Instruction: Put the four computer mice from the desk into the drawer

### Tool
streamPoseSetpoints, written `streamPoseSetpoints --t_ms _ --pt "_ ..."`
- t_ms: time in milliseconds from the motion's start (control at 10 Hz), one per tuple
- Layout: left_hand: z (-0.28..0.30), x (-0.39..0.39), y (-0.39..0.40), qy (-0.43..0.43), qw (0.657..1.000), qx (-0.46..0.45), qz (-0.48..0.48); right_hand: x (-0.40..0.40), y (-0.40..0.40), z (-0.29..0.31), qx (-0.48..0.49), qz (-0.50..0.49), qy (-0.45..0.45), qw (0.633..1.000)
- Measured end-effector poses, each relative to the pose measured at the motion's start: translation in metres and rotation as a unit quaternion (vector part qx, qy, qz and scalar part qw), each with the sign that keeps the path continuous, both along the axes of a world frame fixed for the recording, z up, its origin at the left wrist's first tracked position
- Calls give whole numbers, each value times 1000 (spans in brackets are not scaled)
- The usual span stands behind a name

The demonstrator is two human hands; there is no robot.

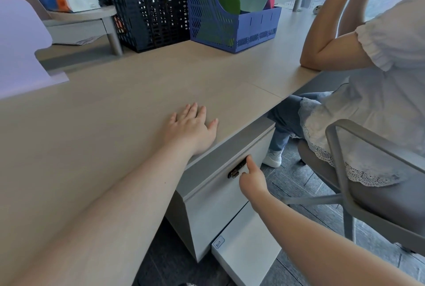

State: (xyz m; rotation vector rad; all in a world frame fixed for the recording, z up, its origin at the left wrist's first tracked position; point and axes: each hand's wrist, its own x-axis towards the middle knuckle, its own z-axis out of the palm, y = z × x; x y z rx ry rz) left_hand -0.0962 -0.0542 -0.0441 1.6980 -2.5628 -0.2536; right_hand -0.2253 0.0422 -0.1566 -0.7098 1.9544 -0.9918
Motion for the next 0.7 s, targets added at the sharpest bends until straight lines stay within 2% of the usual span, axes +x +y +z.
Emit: streamPoseSetpoints --t_ms 300,700 --pt "-2 -2 -1 -3 1000 -2 1 13 -18 -10 -33 -55 -29 998" --pt "-1 -2 0 9 1000 -11 -5 3 -8 -2 3 14 43 999"
